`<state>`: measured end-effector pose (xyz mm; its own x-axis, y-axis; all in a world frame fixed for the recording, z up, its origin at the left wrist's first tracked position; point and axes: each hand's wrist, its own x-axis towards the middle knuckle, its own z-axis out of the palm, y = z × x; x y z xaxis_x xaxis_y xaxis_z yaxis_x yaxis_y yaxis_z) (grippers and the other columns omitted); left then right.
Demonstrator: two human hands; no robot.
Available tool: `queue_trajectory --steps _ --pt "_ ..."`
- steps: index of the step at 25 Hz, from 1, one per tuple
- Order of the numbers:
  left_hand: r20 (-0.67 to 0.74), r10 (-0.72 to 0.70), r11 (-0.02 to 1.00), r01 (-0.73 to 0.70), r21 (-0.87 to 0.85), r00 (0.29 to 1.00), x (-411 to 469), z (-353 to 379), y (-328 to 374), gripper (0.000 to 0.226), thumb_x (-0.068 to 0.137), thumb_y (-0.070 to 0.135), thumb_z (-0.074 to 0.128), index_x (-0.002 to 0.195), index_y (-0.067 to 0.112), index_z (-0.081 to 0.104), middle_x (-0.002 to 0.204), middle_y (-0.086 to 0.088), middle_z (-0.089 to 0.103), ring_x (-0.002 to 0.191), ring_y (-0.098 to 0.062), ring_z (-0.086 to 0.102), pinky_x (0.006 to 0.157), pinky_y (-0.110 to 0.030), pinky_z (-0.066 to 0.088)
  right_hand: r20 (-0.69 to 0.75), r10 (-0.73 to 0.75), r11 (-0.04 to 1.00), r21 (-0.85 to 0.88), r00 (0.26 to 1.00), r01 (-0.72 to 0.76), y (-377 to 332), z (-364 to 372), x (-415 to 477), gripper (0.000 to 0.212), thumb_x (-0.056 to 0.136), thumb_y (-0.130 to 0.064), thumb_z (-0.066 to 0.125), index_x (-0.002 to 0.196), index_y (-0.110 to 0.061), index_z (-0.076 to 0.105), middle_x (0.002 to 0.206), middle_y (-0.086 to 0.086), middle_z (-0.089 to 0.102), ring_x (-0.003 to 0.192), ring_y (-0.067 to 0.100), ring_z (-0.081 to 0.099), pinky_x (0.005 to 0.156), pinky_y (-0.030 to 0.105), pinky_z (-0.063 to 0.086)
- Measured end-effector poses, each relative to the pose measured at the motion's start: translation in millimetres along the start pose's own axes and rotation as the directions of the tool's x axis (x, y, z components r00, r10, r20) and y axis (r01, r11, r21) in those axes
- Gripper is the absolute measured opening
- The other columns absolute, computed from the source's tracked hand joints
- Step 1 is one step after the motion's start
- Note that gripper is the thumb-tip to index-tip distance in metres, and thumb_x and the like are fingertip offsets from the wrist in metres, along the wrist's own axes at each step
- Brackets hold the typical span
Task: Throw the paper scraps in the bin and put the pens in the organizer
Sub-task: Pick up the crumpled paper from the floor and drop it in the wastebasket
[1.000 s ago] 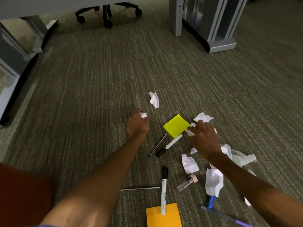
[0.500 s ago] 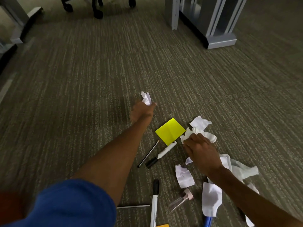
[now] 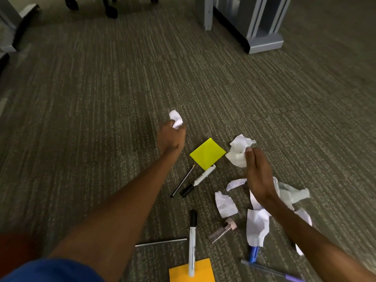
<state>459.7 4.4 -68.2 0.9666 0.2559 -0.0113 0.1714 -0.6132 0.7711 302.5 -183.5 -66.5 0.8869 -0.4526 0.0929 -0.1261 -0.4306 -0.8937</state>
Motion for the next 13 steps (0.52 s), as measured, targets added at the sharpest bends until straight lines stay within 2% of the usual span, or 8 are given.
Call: queue_trajectory --steps 2,4,5,7,8,10,12,13 --pt "0.041 0.009 0.992 -0.004 -0.122 0.999 -18.4 -10.9 5.1 0.026 0.088 0.031 0.063 0.099 0.009 0.071 0.095 -0.016 0.074 0.086 -0.035 0.069 0.074 -0.044 0.056 -0.001 0.133 0.973 0.19 0.991 -0.131 -9.9 -6.0 -2.9 0.038 0.105 -0.029 0.038 0.091 0.002 0.053 0.086 0.021 0.056 0.075 0.024 0.051 0.068 0.045 0.045" --pt "0.114 0.014 0.978 0.011 -0.209 0.993 -41.1 -22.0 10.0 0.019 0.086 0.02 0.061 0.101 0.011 0.068 0.092 -0.014 0.074 0.076 -0.029 0.072 0.066 -0.041 0.058 0.027 0.267 0.872 0.42 0.963 -0.253 -19.9 -10.1 -8.2 0.036 0.103 -0.028 0.044 0.104 0.006 0.057 0.097 0.022 0.061 0.083 0.025 0.06 0.067 0.035 0.057" --pt "0.13 0.049 0.976 -0.02 -0.215 0.99 -53.2 -27.3 10.5 0.018 0.084 0.012 0.059 0.102 0.012 0.065 0.094 -0.012 0.074 0.076 -0.029 0.071 0.064 -0.039 0.057 0.052 0.316 0.8 0.522 0.947 -0.296 -23.4 -11.8 -12.2 0.033 0.101 -0.024 0.049 0.108 0.007 0.057 0.099 0.02 0.062 0.087 0.024 0.063 0.07 0.035 0.06" --pt "0.166 0.155 0.972 -0.121 -0.199 0.974 -74.8 -37.2 10.9 0.031 0.081 0.0 0.053 0.107 0.016 0.06 0.106 -0.008 0.071 0.089 -0.033 0.068 0.072 -0.042 0.055 0.079 0.35 0.698 0.643 0.933 -0.316 -26.9 -15.6 -21.5 0.024 0.097 -0.011 0.056 0.108 0.01 0.056 0.101 0.022 0.064 0.094 0.032 0.065 0.08 0.049 0.059" --pt "0.203 0.184 0.97 -0.143 -0.198 0.962 -83.5 -40.1 10.9 0.041 0.081 -0.003 0.052 0.115 0.02 0.059 0.116 -0.006 0.069 0.099 -0.033 0.066 0.08 -0.041 0.054 0.08 0.345 0.685 0.66 0.935 -0.308 -25.9 -17.5 -25.5 0.016 0.095 -0.005 0.057 0.105 0.008 0.055 0.099 0.024 0.063 0.094 0.037 0.065 0.081 0.053 0.057" --pt "0.282 0.182 0.971 -0.128 -0.201 0.942 -97.8 -43.0 9.5 0.053 0.085 -0.003 0.052 0.131 0.024 0.058 0.132 -0.005 0.064 0.116 -0.028 0.061 0.092 -0.031 0.049 0.066 0.335 0.704 0.645 0.94 -0.296 -23.6 -20.2 -31.1 0.008 0.094 0.002 0.054 0.101 -0.001 0.053 0.096 0.023 0.059 0.089 0.037 0.062 0.076 0.047 0.058" --pt "0.354 0.16 0.978 -0.098 -0.186 0.922 -112.0 -43.2 7.2 0.044 0.086 0.007 0.055 0.127 0.021 0.064 0.124 -0.007 0.069 0.112 -0.029 0.064 0.092 -0.033 0.052 0.013 0.342 0.775 0.561 0.939 -0.29 -18.6 -22.3 -33.5 0.011 0.096 0.0 0.051 0.106 -0.005 0.053 0.1 0.017 0.056 0.087 0.029 0.057 0.073 0.038 0.053" --pt "0.363 0.146 0.98 -0.084 -0.183 0.92 -119.0 -42.9 4.5 0.031 0.084 0.018 0.058 0.113 0.021 0.07 0.111 -0.005 0.074 0.102 -0.026 0.068 0.084 -0.036 0.054 -0.016 0.34 0.819 0.496 0.94 -0.287 -15.7 -24.2 -33.8 0.014 0.098 -0.004 0.05 0.111 -0.006 0.056 0.104 0.014 0.057 0.091 0.025 0.055 0.078 0.038 0.049"
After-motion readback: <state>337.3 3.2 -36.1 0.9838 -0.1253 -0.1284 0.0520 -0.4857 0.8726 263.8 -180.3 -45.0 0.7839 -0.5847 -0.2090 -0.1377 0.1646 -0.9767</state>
